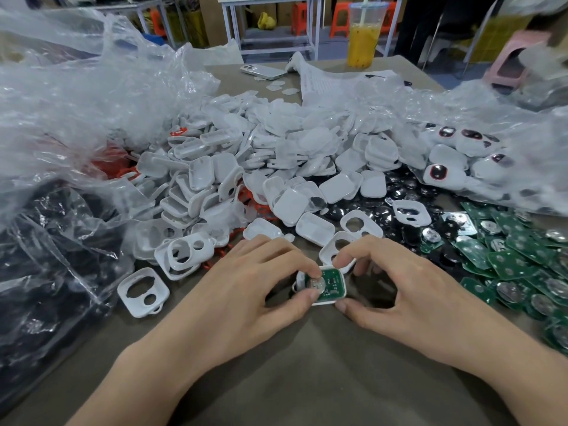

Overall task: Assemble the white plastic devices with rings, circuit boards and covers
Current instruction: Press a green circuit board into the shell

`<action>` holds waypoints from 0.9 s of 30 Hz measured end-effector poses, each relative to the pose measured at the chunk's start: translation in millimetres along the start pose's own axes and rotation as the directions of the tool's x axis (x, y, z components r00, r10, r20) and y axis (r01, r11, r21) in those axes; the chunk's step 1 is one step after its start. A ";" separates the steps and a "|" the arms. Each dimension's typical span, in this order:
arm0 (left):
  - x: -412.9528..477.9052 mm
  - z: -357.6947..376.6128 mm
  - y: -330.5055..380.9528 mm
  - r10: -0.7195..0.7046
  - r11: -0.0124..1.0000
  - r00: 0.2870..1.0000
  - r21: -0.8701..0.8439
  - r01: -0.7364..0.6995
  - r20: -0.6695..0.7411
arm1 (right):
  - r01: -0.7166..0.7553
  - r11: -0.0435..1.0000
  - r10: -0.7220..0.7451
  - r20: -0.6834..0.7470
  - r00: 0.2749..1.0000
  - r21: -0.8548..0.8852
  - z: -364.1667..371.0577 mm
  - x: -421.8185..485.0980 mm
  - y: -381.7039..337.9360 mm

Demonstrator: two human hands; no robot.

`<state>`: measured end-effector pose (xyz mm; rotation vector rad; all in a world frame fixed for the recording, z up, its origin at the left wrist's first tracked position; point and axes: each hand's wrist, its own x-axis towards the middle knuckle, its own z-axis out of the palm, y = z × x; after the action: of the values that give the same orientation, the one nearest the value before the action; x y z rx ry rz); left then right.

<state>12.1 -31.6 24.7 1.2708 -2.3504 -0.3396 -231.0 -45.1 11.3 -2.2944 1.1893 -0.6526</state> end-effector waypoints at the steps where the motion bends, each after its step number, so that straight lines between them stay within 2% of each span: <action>1: -0.1 -0.1 0.1 -0.001 1.000 1.000 -0.001 0.001 0.000 | -0.001 1.000 0.001 -0.002 1.000 -0.003 0.1 -0.1 0.2; 11: -1.2 -5.5 1.5 0.013 0.999 0.996 -0.040 -0.016 -0.093 | 0.029 1.000 -0.028 0.006 1.000 -0.007 -0.7 1.8 -0.3; 14: -2.6 -4.2 1.7 0.029 0.999 0.996 -0.033 -0.032 -0.086 | 0.076 0.997 -0.076 0.019 0.997 -0.010 -0.2 3.0 0.2; 27: -2.7 -3.5 -0.7 0.048 0.999 0.998 -0.010 -0.049 -0.036 | 0.082 0.996 -0.082 0.015 0.997 -0.025 2.7 2.3 5.0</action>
<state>15.6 -29.8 26.8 1.2028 -2.3423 -0.3116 -231.3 -49.1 6.6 -2.3757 1.1085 -0.6537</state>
